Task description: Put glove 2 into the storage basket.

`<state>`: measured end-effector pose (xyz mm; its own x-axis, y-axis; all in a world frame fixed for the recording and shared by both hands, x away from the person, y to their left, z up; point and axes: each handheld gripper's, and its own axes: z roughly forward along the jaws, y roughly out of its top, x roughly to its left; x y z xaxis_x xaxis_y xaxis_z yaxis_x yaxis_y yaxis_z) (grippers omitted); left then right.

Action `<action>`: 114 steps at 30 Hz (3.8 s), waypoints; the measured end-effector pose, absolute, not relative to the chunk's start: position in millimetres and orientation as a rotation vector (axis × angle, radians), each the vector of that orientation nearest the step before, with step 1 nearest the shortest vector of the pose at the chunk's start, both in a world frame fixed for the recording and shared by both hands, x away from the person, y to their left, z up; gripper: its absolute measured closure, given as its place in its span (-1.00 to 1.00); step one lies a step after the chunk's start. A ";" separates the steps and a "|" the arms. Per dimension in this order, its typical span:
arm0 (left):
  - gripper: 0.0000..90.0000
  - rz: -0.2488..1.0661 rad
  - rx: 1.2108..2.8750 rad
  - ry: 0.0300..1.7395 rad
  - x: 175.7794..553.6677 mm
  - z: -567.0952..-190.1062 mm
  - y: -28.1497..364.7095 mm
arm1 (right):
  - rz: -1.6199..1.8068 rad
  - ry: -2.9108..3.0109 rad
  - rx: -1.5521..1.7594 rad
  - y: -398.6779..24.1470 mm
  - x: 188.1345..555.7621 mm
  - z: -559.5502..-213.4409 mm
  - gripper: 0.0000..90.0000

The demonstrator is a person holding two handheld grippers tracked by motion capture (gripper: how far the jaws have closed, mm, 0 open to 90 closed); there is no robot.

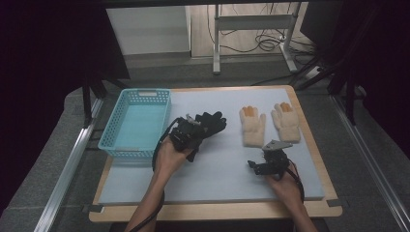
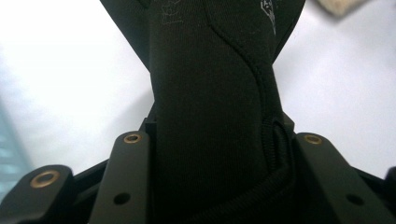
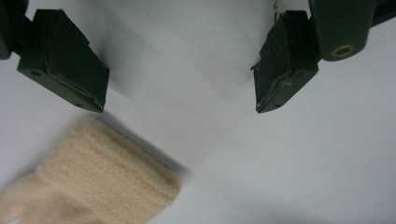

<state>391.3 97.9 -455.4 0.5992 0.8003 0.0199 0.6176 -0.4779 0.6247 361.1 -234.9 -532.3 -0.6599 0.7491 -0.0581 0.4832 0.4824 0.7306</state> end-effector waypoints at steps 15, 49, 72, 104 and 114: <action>0.27 0.513 2.158 1.356 415.9 -412.4 175.2 | 0.991 2.363 1.031 -235.0 361.1 -532.3 -0.60; 0.19 0.433 2.118 1.968 480.6 -485.9 311.8 | 0.993 2.363 1.032 -234.9 361.1 -532.3 -0.60; -0.93 0.299 2.110 1.856 476.7 -480.8 318.1 | 0.991 2.364 1.029 -235.1 361.0 -532.3 -0.60; -1.00 0.430 2.093 1.175 412.2 -431.2 197.4 | 0.992 2.362 1.031 -234.8 360.9 -532.3 -0.61; -1.00 0.399 2.132 0.961 371.8 -437.2 142.1 | 0.992 2.363 1.032 -234.8 360.9 -532.3 -0.61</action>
<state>371.8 142.1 -437.2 0.6692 0.7428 -0.0219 0.5086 -0.4363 0.7423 360.9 -234.8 -532.3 -0.6598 0.7492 -0.0578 0.4834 0.4822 0.7306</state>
